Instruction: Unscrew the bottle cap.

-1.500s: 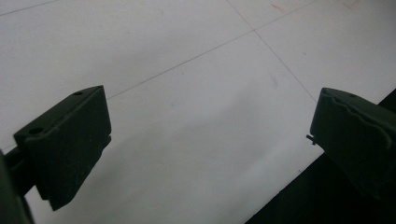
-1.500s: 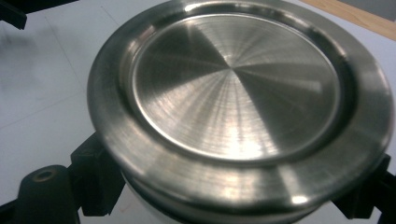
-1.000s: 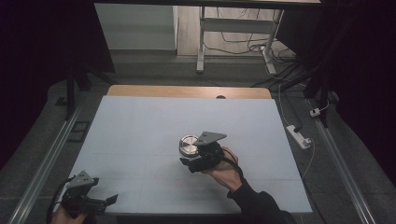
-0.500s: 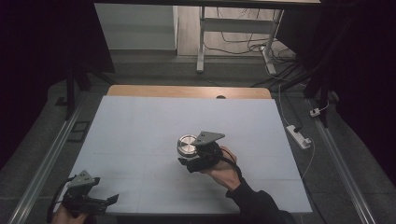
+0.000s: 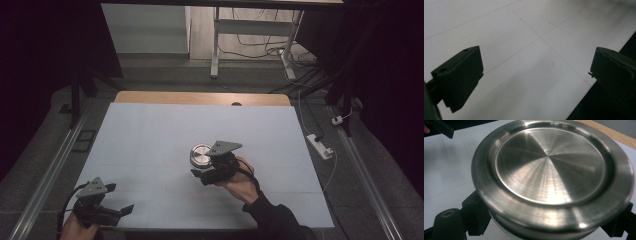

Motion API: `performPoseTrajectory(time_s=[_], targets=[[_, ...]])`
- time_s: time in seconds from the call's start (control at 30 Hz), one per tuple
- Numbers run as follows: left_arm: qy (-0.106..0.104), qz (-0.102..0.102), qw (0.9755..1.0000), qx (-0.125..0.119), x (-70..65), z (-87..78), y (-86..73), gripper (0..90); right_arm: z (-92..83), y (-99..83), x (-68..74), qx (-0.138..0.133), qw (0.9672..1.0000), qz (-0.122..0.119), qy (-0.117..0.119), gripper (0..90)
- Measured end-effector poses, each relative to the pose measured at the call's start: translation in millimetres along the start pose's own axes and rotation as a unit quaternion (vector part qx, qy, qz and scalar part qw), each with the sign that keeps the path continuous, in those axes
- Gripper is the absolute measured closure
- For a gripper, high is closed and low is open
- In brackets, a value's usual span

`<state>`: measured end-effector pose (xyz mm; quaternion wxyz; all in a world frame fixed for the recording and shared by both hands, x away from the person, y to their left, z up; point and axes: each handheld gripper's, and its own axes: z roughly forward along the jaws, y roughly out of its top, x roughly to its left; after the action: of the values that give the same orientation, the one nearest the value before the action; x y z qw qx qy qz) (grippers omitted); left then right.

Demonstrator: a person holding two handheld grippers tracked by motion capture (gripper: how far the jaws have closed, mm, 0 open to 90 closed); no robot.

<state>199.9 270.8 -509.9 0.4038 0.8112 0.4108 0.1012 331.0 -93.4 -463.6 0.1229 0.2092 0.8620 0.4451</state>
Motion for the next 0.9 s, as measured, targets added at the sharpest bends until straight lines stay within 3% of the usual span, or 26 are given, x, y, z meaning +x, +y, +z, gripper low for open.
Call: performPoseTrajectory(time_s=[0.23, 0.47, 0.67, 0.9], targets=[[-0.026, 0.023, 0.9992, -0.017, -1.2, 7.3, 15.2, 0.0, -0.9, 0.6, 0.7, -0.001, 1.0, 0.0, 0.004, 14.6], [-0.051, 0.05, 0.9966, -0.04, -3.6, 24.6, 41.1, 0.0, -2.8, 1.6, 1.5, -0.002, 0.9999, -0.003, 0.009, 14.6], [-0.065, 0.06, 0.9955, -0.033, -5.3, 37.0, 58.2, 0.0, -4.3, 2.3, 1.8, -0.004, 0.9999, -0.008, 0.013, 14.6], [-0.078, 0.088, 0.9927, -0.026, -9.0, 49.3, 85.9, 0.0, -4.2, 2.2, 2.7, -0.002, 0.9997, -0.011, 0.022, 14.6]])
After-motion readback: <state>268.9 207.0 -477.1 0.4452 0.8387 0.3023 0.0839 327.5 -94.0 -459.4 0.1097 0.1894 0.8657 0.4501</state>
